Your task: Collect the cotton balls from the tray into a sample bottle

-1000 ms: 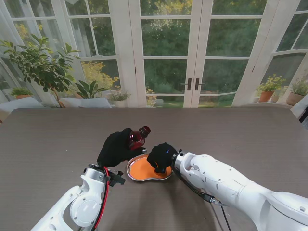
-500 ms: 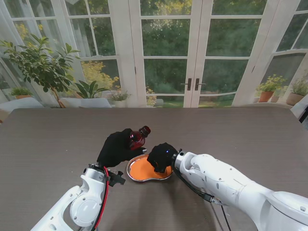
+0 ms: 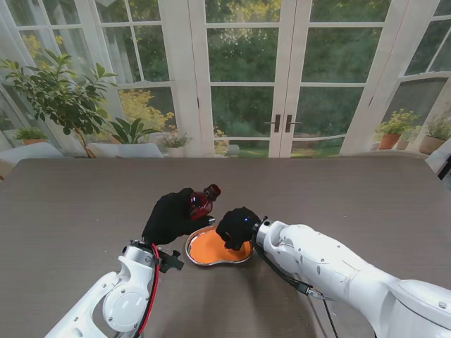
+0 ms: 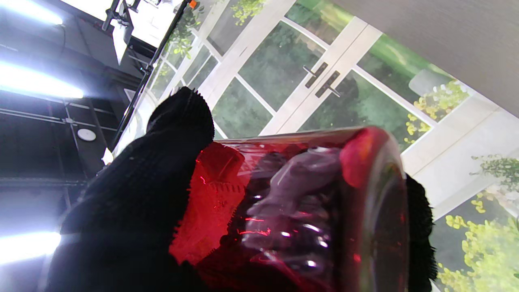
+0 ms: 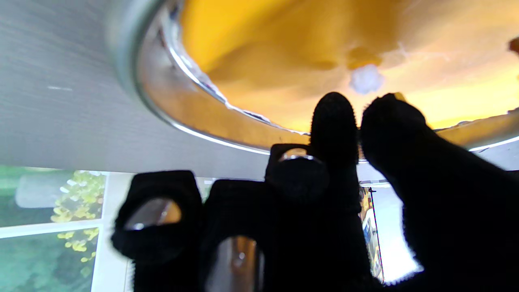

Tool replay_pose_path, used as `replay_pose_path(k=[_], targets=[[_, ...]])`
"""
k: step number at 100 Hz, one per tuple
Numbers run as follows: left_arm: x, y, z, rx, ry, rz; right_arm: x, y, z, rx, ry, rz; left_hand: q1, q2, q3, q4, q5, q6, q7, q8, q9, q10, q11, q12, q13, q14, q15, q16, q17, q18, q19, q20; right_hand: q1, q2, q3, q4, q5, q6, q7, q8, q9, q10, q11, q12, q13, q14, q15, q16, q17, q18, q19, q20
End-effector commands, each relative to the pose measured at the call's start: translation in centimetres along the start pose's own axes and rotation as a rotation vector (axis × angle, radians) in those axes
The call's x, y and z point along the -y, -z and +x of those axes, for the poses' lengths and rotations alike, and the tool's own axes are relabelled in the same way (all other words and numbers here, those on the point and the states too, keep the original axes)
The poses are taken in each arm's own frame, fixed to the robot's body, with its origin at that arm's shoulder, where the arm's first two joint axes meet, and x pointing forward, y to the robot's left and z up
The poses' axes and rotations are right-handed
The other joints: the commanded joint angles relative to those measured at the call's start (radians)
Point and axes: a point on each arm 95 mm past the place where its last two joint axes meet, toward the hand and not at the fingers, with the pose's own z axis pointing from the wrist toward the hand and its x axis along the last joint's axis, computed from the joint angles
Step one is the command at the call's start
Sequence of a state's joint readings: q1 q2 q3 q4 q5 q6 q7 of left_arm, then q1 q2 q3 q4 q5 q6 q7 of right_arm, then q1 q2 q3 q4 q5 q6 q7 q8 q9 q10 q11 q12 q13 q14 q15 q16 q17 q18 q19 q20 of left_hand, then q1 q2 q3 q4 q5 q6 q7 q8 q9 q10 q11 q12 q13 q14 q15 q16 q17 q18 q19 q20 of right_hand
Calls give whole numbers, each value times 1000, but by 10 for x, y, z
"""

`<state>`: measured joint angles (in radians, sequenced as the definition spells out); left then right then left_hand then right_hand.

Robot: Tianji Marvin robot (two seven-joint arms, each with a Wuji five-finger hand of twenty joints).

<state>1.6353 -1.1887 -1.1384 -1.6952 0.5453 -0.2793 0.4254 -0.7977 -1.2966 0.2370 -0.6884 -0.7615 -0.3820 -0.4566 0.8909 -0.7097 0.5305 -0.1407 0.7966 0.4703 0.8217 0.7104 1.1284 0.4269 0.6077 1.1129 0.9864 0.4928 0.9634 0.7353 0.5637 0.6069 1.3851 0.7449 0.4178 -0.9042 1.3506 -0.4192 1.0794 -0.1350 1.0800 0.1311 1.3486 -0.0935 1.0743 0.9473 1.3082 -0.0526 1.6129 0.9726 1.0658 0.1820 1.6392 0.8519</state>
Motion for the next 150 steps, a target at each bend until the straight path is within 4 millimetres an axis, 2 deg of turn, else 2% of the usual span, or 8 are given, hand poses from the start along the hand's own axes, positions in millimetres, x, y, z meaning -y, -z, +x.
replay_pose_path(k=[1,12,32,54,93,125,138,150], targets=[[-2,0,1,-1,6,-15,2,-2,2,-8,0,16,251,286,325,8,143,-198,176,13,60,-37,6,27,42,43,77,15,2,-38,57,16,8,5,26,28,4,41,36,29,92,-8,42,19,11,-80,71,5,16,5,86,5],[-2,0,2,-1,6,-15,3,-2,2,-9,0,19,250,285,325,8,143,-198,176,13,60,-36,6,28,41,44,77,15,2,-38,57,16,7,-32,22,19,6,34,28,27,93,-6,43,22,10,-70,73,6,15,6,87,5],[-2,0,2,1,8,-16,3,-1,-3,-14,3,26,251,284,326,8,143,-197,176,14,60,-37,6,28,41,43,77,15,1,-37,57,16,-30,-149,27,-13,-29,70,-70,-61,94,-8,19,0,10,-63,75,8,20,14,86,2],[-2,0,2,-1,10,-17,5,-2,-7,-15,19,33,250,283,326,7,143,-199,176,14,61,-38,7,30,42,42,78,15,2,-35,56,16,-5,-184,32,-17,-28,60,-74,-62,95,3,21,1,10,-65,74,8,18,20,85,2],[-1,0,2,-2,8,-16,16,-5,-5,-40,21,49,248,281,330,6,144,-199,177,13,61,-37,7,30,42,43,79,15,3,-37,57,16,33,-154,43,-8,-11,43,-19,-109,97,19,53,13,10,-51,89,15,22,32,86,4],[-1,1,2,-1,6,-16,18,-5,-3,-62,29,52,247,277,334,4,145,-198,176,11,61,-36,5,32,41,45,77,15,2,-36,57,16,42,-154,54,-5,40,37,29,-102,98,28,73,14,9,-47,99,19,27,38,89,6],[-1,1,1,-1,5,-16,19,-5,-2,-71,37,56,246,276,335,4,145,-200,177,11,61,-36,5,33,40,44,77,15,2,-36,56,16,35,-118,64,0,44,31,51,-68,96,20,90,16,10,-62,107,22,28,25,93,7],[-1,1,1,0,6,-17,17,-5,-1,-70,46,63,246,276,337,3,146,-198,176,11,61,-35,4,34,40,44,76,15,2,-36,56,16,11,-21,61,18,22,30,57,21,92,-10,99,32,11,-95,108,23,20,-5,98,8]])
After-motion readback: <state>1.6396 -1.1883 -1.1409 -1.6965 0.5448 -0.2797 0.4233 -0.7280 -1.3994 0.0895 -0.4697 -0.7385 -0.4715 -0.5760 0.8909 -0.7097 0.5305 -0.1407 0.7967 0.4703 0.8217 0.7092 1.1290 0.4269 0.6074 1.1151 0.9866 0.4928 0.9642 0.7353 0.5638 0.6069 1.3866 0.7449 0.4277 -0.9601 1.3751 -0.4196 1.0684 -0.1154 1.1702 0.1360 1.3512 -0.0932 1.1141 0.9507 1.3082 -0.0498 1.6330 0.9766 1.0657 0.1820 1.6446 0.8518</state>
